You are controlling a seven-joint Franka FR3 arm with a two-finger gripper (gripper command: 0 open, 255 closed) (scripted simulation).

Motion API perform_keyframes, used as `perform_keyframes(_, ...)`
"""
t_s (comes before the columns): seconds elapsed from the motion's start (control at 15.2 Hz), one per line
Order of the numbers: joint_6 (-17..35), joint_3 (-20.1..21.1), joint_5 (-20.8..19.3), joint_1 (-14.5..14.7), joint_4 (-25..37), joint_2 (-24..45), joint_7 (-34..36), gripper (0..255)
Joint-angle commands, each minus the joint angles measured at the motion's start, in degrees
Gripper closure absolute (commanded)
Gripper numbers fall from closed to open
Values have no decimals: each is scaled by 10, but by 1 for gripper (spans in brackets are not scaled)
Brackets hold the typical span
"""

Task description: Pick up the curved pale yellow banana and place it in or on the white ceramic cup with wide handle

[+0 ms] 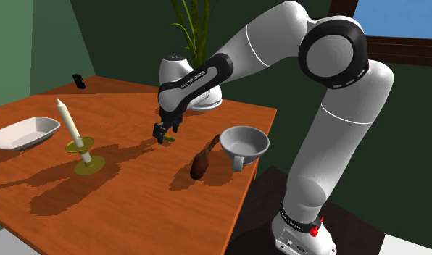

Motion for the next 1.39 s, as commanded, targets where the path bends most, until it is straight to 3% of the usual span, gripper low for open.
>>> perform_keyframes(0.0,0,0,0,0,0,0,0,0)
perform_keyframes(0.07,0,0,0,0,0,0,0,255)
perform_keyframes(0.66,0,0,0,0,0,0,0,255)
perform_keyframes(1.32,-78,-2,1,-1,45,-34,1,255)
